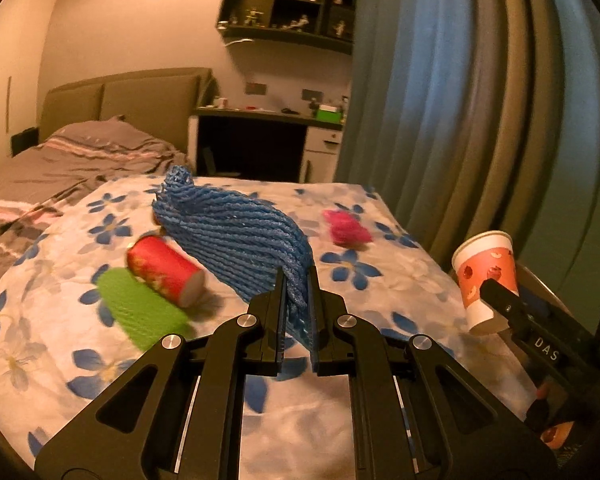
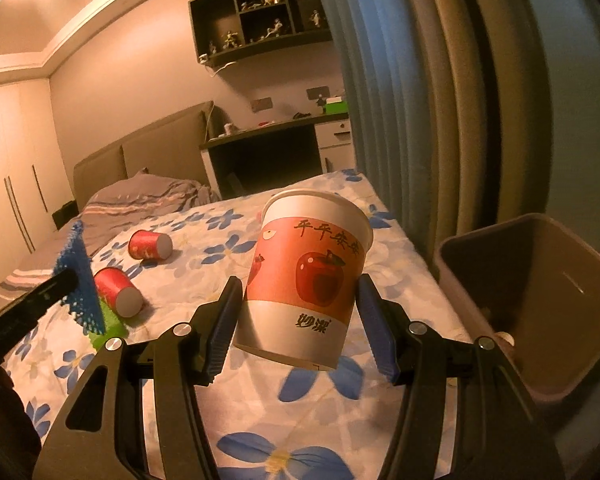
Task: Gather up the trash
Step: 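Carry the blue net and apple-print cup over the brown bin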
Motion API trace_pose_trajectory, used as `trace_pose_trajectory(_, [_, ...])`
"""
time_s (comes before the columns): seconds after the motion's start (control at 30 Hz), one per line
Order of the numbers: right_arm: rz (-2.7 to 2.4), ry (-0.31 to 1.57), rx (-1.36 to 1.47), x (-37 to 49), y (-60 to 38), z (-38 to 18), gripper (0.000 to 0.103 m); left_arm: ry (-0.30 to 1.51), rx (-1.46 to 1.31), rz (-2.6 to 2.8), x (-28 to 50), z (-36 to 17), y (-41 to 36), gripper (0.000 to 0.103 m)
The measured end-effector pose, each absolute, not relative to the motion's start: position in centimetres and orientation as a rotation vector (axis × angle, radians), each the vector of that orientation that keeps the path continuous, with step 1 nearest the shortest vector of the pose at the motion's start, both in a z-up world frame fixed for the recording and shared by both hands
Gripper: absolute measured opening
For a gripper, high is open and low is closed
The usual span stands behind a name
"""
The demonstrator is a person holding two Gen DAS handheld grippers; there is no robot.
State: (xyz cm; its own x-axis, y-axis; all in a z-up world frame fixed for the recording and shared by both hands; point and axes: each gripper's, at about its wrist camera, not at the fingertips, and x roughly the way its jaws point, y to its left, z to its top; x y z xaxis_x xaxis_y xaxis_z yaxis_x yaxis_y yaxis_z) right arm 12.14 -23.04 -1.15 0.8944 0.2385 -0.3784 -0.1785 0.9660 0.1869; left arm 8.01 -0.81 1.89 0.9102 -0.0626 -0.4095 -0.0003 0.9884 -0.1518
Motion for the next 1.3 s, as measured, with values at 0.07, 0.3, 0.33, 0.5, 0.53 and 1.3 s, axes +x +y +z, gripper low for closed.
trace_pose_trajectory(0.07, [0.205,0.402,0.148,12.0,-23.6,-1.1,0.057,0.426,-0.139,-0.048,8.3,1.8,-1.8,0.008])
trace_pose_trajectory(0.3, [0.168,0.38,0.151,11.4,-25.7,-0.9,0.057,0.434,-0.113,-0.103,9.3,1.7,-4.6,0.008])
trace_pose_trajectory(0.33, [0.164,0.377,0.151,11.3,-25.9,-0.9,0.057,0.435,-0.107,-0.114,9.5,1.6,-5.1,0.008])
trace_pose_trajectory(0.5, [0.142,0.363,0.156,11.0,-27.1,-0.8,0.057,0.441,-0.079,-0.153,10.1,1.6,-7.2,0.008])
trace_pose_trajectory(0.53, [0.137,0.36,0.157,11.0,-27.2,-0.7,0.057,0.441,-0.072,-0.165,10.3,1.6,-7.6,0.008])
trace_pose_trajectory(1.3, [-0.078,0.286,0.201,9.8,-36.4,-0.1,0.057,0.417,0.081,-0.51,13.3,1.5,-22.0,0.008])
